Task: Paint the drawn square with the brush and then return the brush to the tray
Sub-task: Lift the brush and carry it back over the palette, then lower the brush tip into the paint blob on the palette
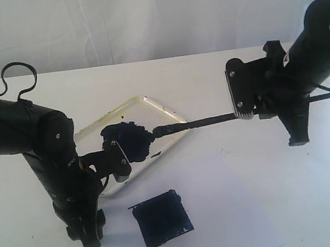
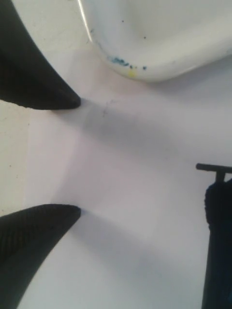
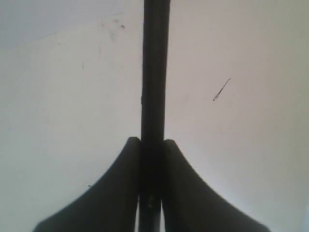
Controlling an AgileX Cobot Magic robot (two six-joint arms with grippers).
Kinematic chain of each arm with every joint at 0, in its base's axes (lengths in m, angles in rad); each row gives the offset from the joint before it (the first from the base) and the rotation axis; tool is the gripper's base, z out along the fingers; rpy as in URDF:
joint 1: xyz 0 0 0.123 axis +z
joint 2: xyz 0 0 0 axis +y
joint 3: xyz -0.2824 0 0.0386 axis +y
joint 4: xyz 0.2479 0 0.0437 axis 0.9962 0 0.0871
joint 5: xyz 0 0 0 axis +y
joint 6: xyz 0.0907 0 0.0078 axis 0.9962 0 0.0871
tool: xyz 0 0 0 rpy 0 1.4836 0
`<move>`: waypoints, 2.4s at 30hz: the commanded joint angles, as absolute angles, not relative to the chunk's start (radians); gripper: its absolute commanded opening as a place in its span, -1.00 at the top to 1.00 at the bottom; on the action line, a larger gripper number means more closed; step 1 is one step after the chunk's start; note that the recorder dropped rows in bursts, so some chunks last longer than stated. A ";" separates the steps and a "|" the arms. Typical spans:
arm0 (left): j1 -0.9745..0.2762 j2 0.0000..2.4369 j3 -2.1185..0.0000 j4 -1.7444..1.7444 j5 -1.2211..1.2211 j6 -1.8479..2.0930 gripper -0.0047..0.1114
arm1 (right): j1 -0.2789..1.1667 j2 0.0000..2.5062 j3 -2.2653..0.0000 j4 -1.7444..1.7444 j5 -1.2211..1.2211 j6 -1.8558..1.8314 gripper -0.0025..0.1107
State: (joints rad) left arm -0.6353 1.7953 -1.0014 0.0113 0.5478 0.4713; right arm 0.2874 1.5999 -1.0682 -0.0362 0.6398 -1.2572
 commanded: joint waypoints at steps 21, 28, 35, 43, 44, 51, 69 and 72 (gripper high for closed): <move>-0.641 1.805 -0.988 0.000 0.558 0.470 -0.14 | 0.209 2.125 -1.644 0.337 1.019 -1.481 0.96; -0.641 1.805 -0.988 0.000 0.560 0.470 -0.14 | 0.209 2.174 -1.644 0.337 0.939 -1.575 0.96; -0.641 1.805 -0.988 0.000 0.554 0.470 -0.14 | 0.209 2.195 -1.644 0.314 0.940 -1.595 0.96; -0.641 1.805 -0.988 0.000 0.554 0.470 -0.14 | 0.209 2.195 -1.644 0.356 0.915 -1.595 0.96; -0.641 1.805 -0.988 0.000 0.554 0.470 -0.14 | 0.209 2.195 -1.644 0.363 0.913 -1.595 0.96; -0.641 1.805 -0.988 0.000 0.554 0.470 -0.14 | 0.209 2.212 -1.640 0.371 0.899 -1.593 0.96; -0.641 1.805 -0.988 0.000 0.558 0.470 -0.14 | 0.209 2.216 -1.638 0.369 0.894 -1.571 0.28; -0.641 1.805 -0.988 0.000 0.558 0.470 -0.14 | 0.209 2.214 -1.638 0.369 0.892 -1.559 0.16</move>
